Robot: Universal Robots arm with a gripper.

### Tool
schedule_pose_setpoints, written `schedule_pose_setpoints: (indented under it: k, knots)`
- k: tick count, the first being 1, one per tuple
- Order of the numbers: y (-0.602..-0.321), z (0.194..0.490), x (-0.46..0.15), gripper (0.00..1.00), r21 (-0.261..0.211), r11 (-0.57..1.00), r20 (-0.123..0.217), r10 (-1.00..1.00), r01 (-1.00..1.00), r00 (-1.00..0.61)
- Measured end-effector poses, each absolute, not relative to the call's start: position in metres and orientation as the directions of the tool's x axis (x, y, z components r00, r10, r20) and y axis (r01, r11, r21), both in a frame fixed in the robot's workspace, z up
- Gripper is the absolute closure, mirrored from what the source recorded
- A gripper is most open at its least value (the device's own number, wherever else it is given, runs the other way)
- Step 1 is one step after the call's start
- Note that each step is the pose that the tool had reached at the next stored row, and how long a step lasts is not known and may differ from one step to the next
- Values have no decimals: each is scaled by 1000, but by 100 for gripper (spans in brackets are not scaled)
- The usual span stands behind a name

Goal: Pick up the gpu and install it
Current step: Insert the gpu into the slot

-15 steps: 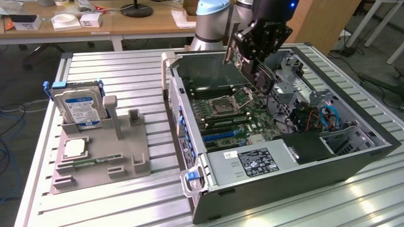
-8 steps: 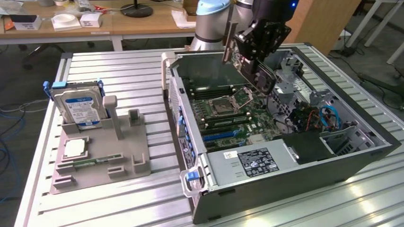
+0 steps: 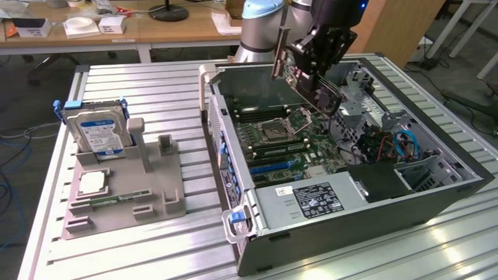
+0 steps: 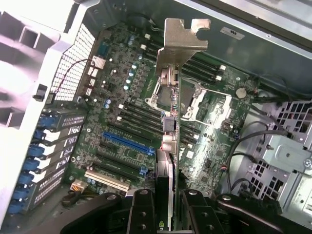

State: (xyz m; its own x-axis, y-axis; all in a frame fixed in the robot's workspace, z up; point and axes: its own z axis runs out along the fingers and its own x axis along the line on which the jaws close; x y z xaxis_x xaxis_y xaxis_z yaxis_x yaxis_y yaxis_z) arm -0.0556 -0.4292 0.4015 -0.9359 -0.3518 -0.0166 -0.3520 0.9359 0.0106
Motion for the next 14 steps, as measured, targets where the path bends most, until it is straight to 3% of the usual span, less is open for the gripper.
schedule_pose_setpoints:
  k: [14]
  knots:
    - [-430, 402, -56, 73, 11, 889, -17, -458, -458, -889]
